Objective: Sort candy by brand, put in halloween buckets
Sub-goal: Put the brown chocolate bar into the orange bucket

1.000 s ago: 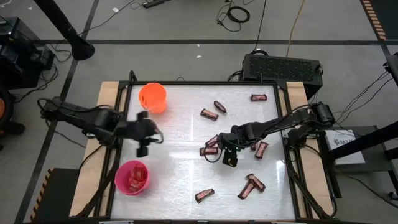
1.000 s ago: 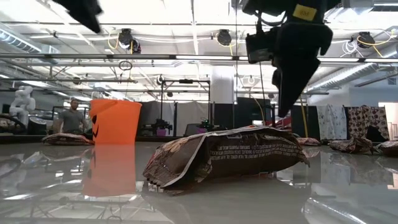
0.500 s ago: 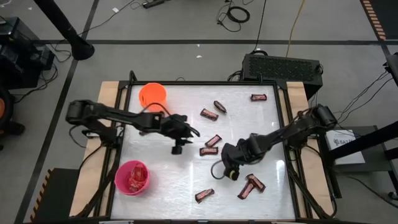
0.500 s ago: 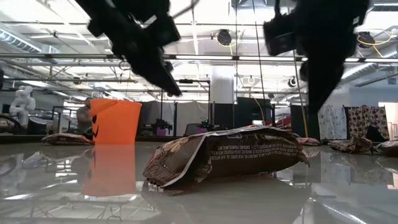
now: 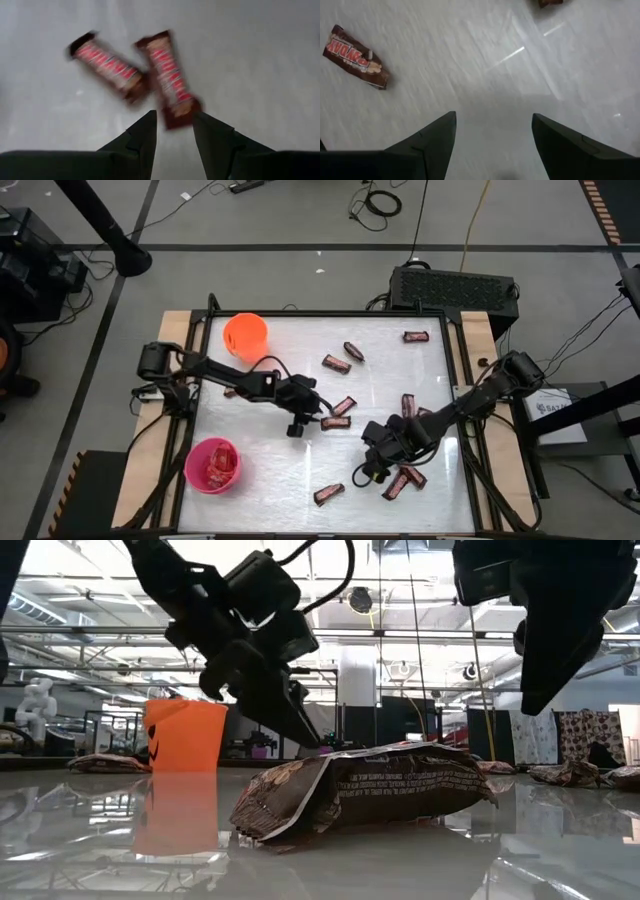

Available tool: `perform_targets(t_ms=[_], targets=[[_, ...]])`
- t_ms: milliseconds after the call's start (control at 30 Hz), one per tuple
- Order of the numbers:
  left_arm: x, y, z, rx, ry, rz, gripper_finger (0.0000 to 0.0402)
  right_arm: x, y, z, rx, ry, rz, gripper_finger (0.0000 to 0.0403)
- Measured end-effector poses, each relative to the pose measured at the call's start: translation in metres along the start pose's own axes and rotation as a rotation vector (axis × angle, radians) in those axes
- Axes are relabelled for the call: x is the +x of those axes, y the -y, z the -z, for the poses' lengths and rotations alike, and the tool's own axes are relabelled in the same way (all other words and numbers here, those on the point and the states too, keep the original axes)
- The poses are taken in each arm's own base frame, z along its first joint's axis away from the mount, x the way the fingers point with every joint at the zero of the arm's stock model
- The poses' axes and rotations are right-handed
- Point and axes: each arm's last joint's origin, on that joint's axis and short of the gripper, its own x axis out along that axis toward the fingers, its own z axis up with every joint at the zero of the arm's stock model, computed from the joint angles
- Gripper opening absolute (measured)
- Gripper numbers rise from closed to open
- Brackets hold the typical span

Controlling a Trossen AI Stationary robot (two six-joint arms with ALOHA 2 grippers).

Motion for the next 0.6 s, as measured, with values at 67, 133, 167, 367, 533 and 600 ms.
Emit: perform_targets(t_ms=[67, 133, 167, 367, 533, 600], targets=[[0.007, 0.002, -0.001, 0.002, 0.009, 0.029, 0.0135, 0.0, 0.0, -0.001, -0.002, 0.018, 0.006, 0.0251], [0.016, 0.002, -0.002, -0.045, -0.017, 0.0, 0.0135, 0.0, 0.0, -0.001, -0.005, 0.022, 0.009, 0.0251], [0.02, 0.001, -0.001, -0.077, -0.044, -0.012, 0.0135, 0.0, 0.0, -0.001, -0.007, 0.022, 0.009, 0.0251], [0.038, -0.003, -0.004, -0.127, -0.053, -0.019, 0.0135, 0.0, 0.0, -0.001, -0.025, 0.023, 0.007, 0.0251], [0.047, 0.001, -0.001, -0.124, -0.073, -0.011, 0.0134, 0.0, 0.0, -0.002, -0.024, 0.024, 0.004, 0.0251], [0.053, 0.004, 0.003, -0.139, -0.086, -0.012, 0.0131, 0.0, 0.0, -0.002, -0.023, 0.026, 0.002, 0.0251]])
